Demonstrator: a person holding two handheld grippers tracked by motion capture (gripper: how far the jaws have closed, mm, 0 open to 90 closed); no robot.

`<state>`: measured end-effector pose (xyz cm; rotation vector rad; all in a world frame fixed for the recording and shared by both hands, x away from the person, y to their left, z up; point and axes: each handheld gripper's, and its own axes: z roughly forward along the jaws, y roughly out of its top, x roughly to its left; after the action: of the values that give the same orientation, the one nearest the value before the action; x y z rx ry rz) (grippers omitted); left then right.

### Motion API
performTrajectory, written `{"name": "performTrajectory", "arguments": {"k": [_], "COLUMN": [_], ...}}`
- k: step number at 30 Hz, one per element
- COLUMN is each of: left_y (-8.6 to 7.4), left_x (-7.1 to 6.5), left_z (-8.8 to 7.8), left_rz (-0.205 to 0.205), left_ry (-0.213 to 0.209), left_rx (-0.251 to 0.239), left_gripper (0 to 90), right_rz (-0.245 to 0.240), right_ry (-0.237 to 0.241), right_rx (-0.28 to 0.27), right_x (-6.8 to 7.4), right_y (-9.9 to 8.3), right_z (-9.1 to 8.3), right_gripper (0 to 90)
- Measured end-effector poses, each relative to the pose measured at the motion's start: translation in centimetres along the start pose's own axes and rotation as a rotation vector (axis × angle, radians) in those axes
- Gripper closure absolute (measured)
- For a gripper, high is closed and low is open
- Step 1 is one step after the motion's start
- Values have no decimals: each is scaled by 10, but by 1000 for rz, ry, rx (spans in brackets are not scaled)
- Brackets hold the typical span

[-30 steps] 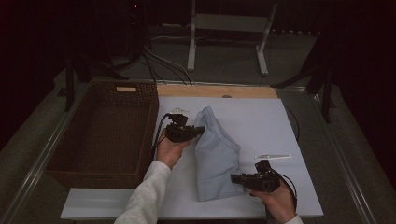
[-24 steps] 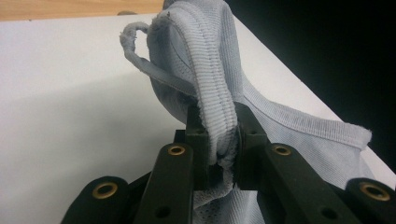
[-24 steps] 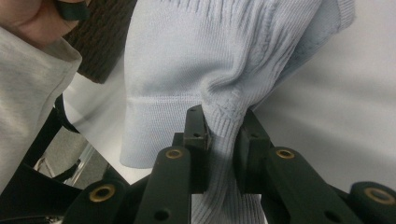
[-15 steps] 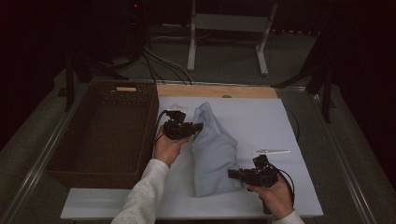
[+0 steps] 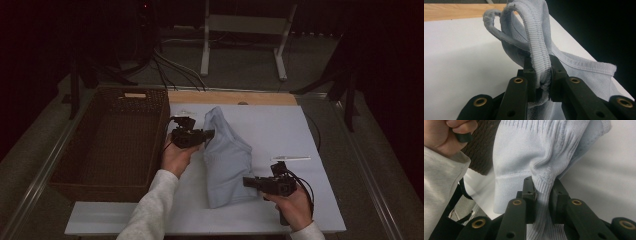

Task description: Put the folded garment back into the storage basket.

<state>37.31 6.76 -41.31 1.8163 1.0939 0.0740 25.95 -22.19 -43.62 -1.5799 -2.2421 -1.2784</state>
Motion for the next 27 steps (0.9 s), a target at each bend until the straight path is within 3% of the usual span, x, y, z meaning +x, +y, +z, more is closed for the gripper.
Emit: {"name": "performTrajectory", "arguments": {"k": [27], "left_y": [8], "left_x": [7], "left_z": [-23], "left_rz": [-24], "left_ry": [-1], "left_rx": [-42], "left_gripper": [800], "right_rz": [-12], "right_ry": [19], "right_rx": [10], "right_x": [10], "right_y": [21], "right_z": [8], "right_gripper": [778]}}
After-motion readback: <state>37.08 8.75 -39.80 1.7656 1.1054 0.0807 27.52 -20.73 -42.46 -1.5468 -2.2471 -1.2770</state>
